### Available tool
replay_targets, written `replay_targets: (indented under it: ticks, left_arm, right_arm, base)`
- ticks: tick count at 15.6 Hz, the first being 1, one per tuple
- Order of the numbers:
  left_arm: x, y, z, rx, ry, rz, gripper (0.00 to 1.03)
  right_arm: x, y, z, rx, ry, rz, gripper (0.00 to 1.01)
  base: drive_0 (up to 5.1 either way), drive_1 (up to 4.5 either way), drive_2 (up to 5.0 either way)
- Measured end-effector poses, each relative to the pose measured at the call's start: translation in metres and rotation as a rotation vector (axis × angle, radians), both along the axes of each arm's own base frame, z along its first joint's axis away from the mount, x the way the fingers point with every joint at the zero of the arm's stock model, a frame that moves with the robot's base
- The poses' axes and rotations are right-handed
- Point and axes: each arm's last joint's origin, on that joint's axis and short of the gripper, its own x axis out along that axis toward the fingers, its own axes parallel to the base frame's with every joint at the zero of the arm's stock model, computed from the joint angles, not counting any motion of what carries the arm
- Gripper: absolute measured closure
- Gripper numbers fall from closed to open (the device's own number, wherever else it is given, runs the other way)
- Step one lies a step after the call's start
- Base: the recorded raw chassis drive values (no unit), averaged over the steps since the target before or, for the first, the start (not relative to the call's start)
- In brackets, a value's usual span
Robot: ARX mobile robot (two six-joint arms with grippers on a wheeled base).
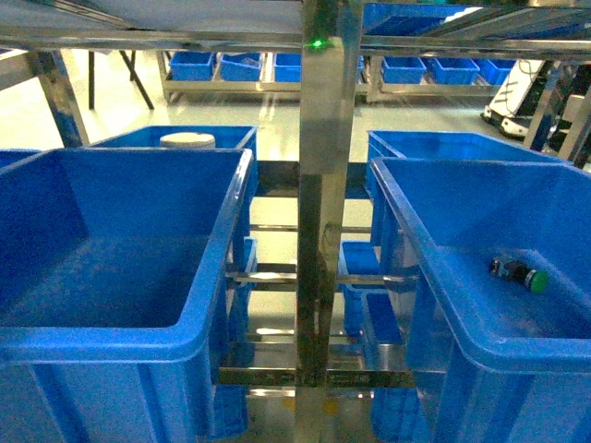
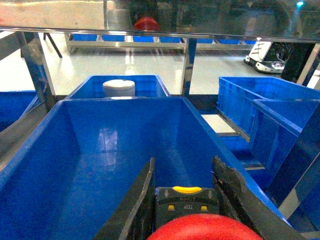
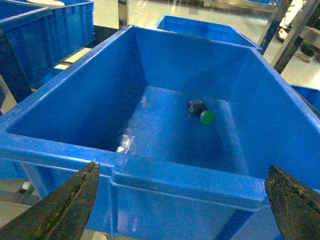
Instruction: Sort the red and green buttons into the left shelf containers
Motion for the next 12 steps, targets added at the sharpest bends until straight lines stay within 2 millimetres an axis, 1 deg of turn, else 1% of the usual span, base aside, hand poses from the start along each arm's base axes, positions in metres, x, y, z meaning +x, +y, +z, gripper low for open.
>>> replay_targets:
  ticks: [2, 4, 6, 7, 10, 12]
  left_arm:
    - [0.006, -0.001, -0.004, -0.001, 0.054, -0.023, 0.74]
    - [0.026, 0.001, -0.007, 0.002, 0.126, -0.041, 0.74]
    - [0.054, 0.005, -0.007, 0.035, 0.155, -0.031, 0.74]
    - [0.068, 0.005, -0.011, 0.055, 0.184, -0.043, 0.74]
    - [0.107, 0.011, -0.033, 0.129, 0.33, -0.043, 0.74]
    - [0.14, 0.007, -0.044, 0.183, 0.389, -0.03, 0.74]
  right_arm:
    - [0.0, 0.0, 0.0, 0.0, -0.001, 0.0, 0.03]
    - [0.0, 0.0, 0.0, 0.0, -0.001, 0.0, 0.03]
    - [0.0, 0.0, 0.0, 0.0, -0.001, 0.0, 0.03]
    - [0.0, 0.0, 0.0, 0.0, -0.001, 0.0, 0.03]
    - [0.0, 0.0, 0.0, 0.0, -0.001, 0.0, 0.03]
    - [0.0, 0.0, 0.0, 0.0, -0.001, 0.0, 0.03]
  base:
    - [-0.1, 4.23, -4.4]
    - [-0.1, 4.23, -4.4]
    - [-0.1, 4.23, -4.4]
    - [-0.1, 4.23, -4.4]
    - [-0.1, 4.23, -4.4]
    - [-0.1, 4.23, -4.4]
